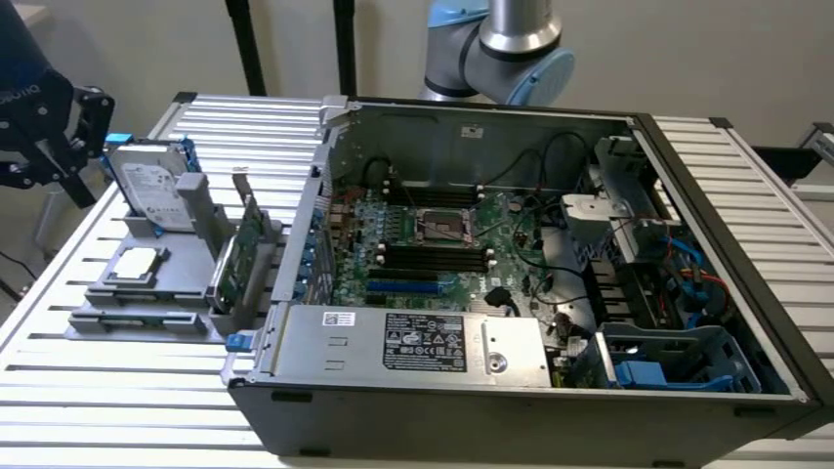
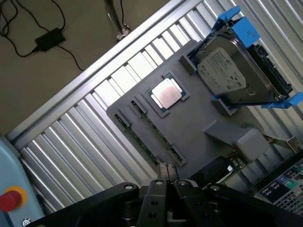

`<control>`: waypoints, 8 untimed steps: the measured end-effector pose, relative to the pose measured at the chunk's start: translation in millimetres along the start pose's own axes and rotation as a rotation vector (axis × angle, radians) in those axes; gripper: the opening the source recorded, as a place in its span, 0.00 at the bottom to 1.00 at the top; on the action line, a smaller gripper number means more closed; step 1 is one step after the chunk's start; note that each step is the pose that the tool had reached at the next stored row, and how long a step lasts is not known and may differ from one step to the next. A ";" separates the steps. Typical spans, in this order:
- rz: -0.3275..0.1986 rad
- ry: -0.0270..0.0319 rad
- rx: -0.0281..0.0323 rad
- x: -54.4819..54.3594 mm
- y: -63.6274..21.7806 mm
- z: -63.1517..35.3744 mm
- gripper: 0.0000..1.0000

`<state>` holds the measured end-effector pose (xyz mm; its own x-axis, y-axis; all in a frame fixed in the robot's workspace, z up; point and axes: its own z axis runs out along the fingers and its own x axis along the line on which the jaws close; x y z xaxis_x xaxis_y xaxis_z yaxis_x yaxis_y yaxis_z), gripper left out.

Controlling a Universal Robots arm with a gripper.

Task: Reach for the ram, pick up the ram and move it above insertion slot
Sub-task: 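Pick up the ram and move it above insertion slot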

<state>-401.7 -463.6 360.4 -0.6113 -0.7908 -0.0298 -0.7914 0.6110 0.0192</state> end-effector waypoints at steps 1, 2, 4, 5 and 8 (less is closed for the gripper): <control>-0.019 0.0000 0.0001 0.0 0.0 0.0 0.11; -0.038 0.0000 0.0000 0.0 0.0 0.0 0.11; -0.074 0.0003 -0.0006 0.0 0.1 -0.1 0.11; -0.091 0.0005 -0.0009 0.0 0.1 -0.1 0.11; -0.145 0.0008 -0.0019 0.0 0.1 0.1 0.11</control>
<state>-401.8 -463.6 360.3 -0.4903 -0.8710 -0.0316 -0.8715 0.4900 0.0167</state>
